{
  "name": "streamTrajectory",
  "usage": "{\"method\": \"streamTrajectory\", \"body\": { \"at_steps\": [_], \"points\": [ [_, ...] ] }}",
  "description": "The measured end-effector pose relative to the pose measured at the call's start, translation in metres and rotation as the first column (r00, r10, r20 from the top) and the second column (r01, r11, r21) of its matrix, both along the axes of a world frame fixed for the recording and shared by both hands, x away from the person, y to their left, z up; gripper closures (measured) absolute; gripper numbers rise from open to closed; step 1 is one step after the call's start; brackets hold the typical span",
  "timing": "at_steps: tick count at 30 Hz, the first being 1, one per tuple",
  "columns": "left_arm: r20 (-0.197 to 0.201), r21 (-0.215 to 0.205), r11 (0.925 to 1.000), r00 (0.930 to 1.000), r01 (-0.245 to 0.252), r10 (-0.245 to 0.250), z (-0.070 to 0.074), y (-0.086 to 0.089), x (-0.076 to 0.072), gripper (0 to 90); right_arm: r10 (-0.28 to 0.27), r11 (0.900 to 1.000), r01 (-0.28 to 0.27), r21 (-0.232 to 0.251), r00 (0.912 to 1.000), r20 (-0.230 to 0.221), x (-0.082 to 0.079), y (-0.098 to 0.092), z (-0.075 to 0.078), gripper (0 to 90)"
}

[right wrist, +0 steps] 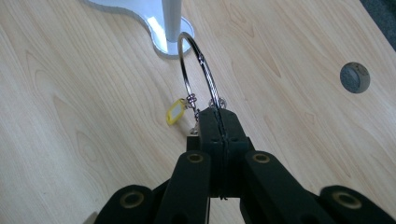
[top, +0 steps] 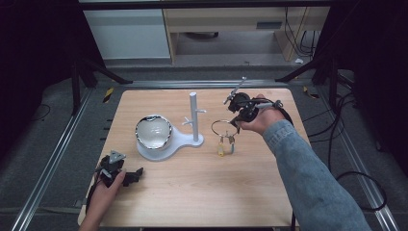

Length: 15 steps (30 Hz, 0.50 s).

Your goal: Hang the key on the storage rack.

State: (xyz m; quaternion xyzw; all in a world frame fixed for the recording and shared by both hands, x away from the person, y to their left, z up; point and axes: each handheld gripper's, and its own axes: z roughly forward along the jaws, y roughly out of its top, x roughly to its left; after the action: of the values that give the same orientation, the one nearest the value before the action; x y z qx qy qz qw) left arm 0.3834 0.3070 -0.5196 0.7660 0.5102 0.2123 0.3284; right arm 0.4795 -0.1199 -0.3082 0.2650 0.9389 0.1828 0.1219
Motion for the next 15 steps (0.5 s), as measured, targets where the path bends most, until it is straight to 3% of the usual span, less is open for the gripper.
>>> {"method": "streamTrajectory", "body": {
  "at_steps": [15],
  "points": [
    [0.0, 0.0, 1.0, 1.0, 0.0, 0.0, 0.0, 0.0, 0.0, 0.0, 0.03, 0.999, -0.03, 0.015, 0.9995, -0.008, -0.004, 0.003, 0.019, 90.0]
  ]
}}
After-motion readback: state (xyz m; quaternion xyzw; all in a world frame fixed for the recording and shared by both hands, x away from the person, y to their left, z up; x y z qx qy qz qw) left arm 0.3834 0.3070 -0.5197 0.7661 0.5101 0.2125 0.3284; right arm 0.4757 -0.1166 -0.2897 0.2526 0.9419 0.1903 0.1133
